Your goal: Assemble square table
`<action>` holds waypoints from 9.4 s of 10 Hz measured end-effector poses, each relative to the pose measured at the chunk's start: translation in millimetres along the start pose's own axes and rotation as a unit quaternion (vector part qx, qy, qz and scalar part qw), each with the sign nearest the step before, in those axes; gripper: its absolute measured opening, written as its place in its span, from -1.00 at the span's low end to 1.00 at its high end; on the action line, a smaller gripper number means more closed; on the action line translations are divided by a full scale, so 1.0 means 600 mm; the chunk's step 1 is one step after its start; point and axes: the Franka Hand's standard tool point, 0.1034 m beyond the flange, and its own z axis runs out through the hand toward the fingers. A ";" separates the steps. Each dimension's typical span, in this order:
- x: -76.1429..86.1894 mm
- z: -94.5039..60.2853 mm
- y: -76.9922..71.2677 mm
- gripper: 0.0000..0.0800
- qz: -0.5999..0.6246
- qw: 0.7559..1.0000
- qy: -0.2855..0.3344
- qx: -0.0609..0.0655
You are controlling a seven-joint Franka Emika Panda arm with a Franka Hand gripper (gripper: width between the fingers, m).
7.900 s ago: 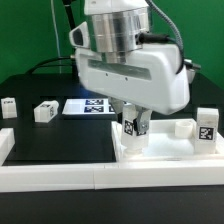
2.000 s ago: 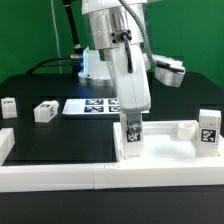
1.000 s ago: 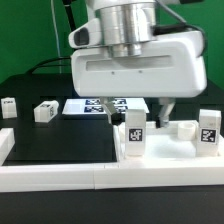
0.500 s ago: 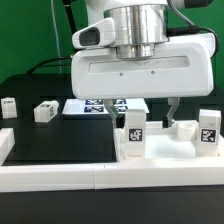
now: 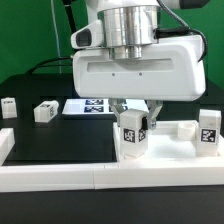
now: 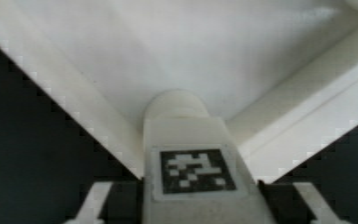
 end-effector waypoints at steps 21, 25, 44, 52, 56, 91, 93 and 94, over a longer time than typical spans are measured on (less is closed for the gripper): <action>0.000 0.006 0.001 0.62 -0.067 0.997 -0.039 -0.019; 0.011 0.003 -0.002 0.56 -0.098 0.995 -0.022 -0.018; 0.004 0.007 -0.001 0.47 0.513 0.857 -0.051 -0.008; -0.003 0.008 0.000 0.62 0.022 0.999 -0.035 -0.033; 0.001 0.007 -0.002 0.32 -0.061 0.997 -0.031 -0.029; -0.056 -0.049 -0.040 0.62 0.579 0.812 -0.071 -0.039; -0.056 -0.048 -0.040 0.62 0.579 0.812 -0.071 -0.039; -0.056 -0.048 -0.040 0.62 0.579 0.812 -0.071 -0.039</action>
Offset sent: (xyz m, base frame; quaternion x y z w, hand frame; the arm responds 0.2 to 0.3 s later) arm 0.0096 0.0099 -0.0010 -0.0069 -0.0499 0.2717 0.9611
